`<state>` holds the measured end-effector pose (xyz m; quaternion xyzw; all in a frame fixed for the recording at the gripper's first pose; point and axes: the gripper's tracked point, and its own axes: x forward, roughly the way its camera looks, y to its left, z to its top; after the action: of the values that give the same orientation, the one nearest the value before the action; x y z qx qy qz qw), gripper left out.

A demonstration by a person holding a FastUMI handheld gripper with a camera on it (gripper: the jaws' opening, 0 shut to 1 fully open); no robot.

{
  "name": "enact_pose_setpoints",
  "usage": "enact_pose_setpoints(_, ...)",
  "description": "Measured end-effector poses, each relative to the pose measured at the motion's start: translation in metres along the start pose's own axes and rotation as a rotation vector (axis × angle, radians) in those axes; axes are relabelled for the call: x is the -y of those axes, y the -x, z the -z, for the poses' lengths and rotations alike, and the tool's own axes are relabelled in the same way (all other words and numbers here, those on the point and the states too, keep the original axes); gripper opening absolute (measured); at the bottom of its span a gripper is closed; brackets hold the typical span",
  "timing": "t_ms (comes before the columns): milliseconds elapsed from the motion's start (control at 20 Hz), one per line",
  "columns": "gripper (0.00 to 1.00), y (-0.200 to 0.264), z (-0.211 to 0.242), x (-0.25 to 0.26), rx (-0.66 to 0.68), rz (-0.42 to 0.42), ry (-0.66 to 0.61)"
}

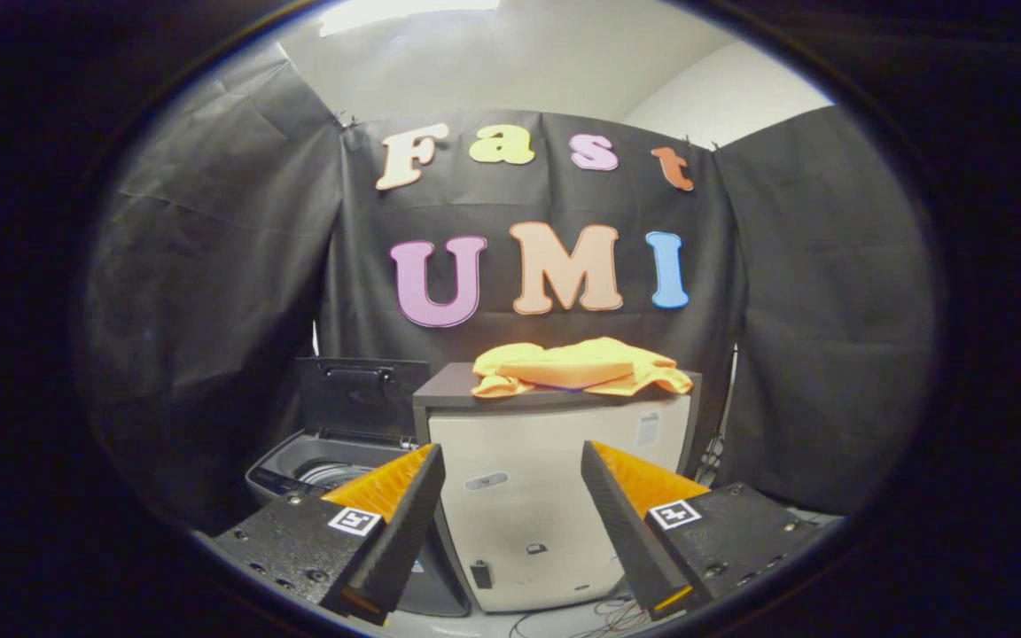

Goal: Put the clothes into the washing machine and then close the washing machine lid.

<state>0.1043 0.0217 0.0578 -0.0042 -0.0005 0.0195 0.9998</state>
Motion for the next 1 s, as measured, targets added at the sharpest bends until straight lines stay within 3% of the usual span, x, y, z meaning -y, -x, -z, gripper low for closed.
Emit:
enact_pose_setpoints(550,0.97,-0.04,-0.048,-0.019,0.015,-0.024,0.034)
enact_pose_setpoints(1000,0.97,-0.097,-0.067,-0.033,-0.022,-0.092,0.007)
